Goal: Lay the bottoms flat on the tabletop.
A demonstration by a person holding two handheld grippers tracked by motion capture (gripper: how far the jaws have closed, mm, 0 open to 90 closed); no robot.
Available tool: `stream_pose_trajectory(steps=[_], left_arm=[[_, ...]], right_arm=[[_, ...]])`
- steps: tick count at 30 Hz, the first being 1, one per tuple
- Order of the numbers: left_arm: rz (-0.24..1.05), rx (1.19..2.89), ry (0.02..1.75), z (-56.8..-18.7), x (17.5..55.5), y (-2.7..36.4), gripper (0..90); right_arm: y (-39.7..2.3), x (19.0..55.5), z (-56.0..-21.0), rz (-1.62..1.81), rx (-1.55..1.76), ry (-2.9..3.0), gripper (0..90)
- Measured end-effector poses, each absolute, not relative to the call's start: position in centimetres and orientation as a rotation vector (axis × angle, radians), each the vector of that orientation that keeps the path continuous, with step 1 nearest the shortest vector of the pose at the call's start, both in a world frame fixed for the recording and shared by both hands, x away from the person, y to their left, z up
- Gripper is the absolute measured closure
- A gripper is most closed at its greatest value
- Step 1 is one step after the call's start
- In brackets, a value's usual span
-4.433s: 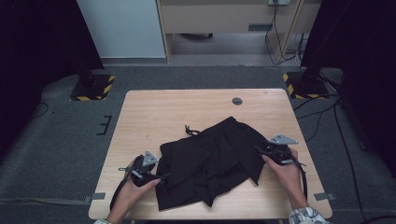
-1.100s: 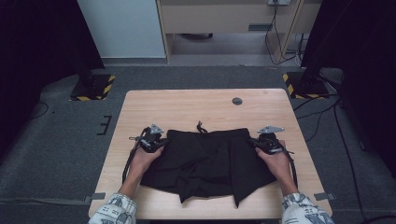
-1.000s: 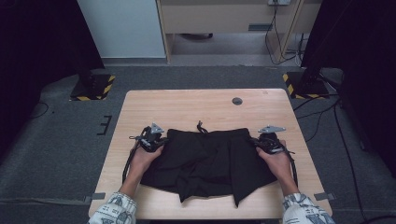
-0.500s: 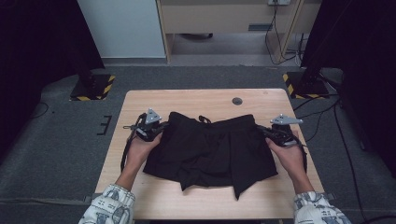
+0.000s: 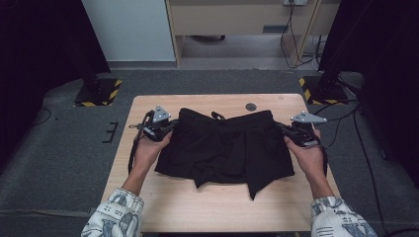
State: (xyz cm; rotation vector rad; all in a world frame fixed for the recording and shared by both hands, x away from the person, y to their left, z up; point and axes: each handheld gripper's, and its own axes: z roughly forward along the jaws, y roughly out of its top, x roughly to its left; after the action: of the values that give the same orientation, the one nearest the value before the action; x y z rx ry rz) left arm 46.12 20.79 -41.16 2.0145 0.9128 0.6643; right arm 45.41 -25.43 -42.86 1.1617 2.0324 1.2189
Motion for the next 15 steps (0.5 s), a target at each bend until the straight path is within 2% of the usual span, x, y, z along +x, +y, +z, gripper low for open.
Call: stream_pose_trajectory(steps=[15], left_arm=[[0.693, 1.997, 0.908, -39.4, 46.0, 21.4, 87.6]], right_arm=[[-25.1, 45.6, -40.4, 1.212, 1.12, 2.028, 89.1]])
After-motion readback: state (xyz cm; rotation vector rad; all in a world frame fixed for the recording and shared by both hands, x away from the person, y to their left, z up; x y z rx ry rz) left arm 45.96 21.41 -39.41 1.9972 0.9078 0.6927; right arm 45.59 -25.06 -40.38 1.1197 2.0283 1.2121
